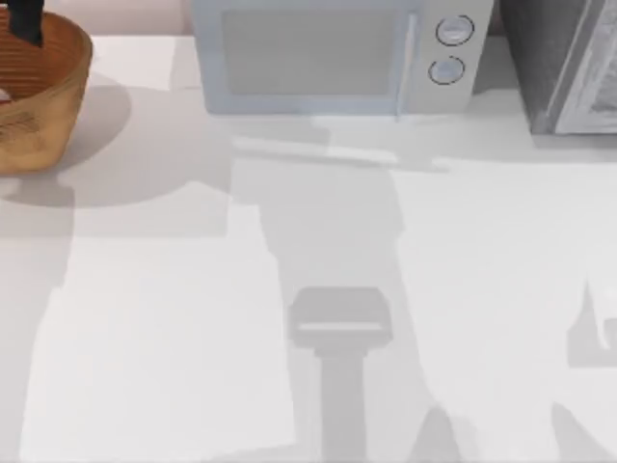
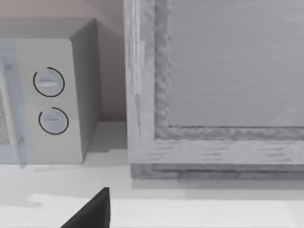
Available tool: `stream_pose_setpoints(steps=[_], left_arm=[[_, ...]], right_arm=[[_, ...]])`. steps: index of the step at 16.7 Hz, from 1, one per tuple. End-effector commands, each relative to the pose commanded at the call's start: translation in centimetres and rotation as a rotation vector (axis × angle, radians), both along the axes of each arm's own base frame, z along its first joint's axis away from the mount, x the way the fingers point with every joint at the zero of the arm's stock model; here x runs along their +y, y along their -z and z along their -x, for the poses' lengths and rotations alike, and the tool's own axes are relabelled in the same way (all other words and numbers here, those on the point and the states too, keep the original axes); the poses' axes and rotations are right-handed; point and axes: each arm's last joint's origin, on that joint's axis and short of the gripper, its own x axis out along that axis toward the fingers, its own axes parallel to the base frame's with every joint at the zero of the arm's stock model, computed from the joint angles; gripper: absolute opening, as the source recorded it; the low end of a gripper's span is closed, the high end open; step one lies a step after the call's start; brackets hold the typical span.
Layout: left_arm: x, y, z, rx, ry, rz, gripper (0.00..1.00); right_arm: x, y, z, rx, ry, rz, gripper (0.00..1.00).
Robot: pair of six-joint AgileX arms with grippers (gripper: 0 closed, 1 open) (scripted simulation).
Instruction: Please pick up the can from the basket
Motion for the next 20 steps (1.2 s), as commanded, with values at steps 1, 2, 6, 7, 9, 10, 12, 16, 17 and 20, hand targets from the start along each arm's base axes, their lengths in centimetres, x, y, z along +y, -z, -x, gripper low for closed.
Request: stream_pose_setpoints(steps=[1,2,6,7,9,10,12,16,17,20], left_arm=[[0.5,0.5,-0.4,0.016,0.000,-0.002,1.00],[1.1,1.2,-0.7,0.035,-0.002,-0.003,1.00],[3.0,4.5,-1.1,0.145,-0.016,0.014,1.00],[3.4,5.1,-1.1,0.167,-0.022,0.021,1.00],[3.9,5.9,-1.1,0.194,-0.031,0.030,1.00],[3.9,5.9,-1.1,0.195,-0.031,0.030,1.00],[3.9,5.9,-1.1,0.195,-0.031,0.030,1.00],[3.7,6.3,-1.3,0.193,-0.030,0.030,1.00],[3.7,6.8,-1.4,0.192,-0.032,0.030,1.00],[3.4,9.5,-2.0,0.196,-0.031,0.030,1.00]], right_arm=[[0.0,0.0,0.0,0.000,0.000,0.000,1.00],[0.0,0.0,0.0,0.000,0.000,0.000,1.00],[0.0,0.0,0.0,0.000,0.000,0.000,1.00],[0.0,0.0,0.0,0.000,0.000,0.000,1.00],[0.0,0.0,0.0,0.000,0.000,0.000,1.00],[0.0,0.0,0.0,0.000,0.000,0.000,1.00],[0.0,0.0,0.0,0.000,0.000,0.000,1.00],[0.0,0.0,0.0,0.000,0.000,0.000,1.00],[0.0,0.0,0.0,0.000,0.000,0.000,1.00],[0.0,0.0,0.0,0.000,0.000,0.000,1.00]])
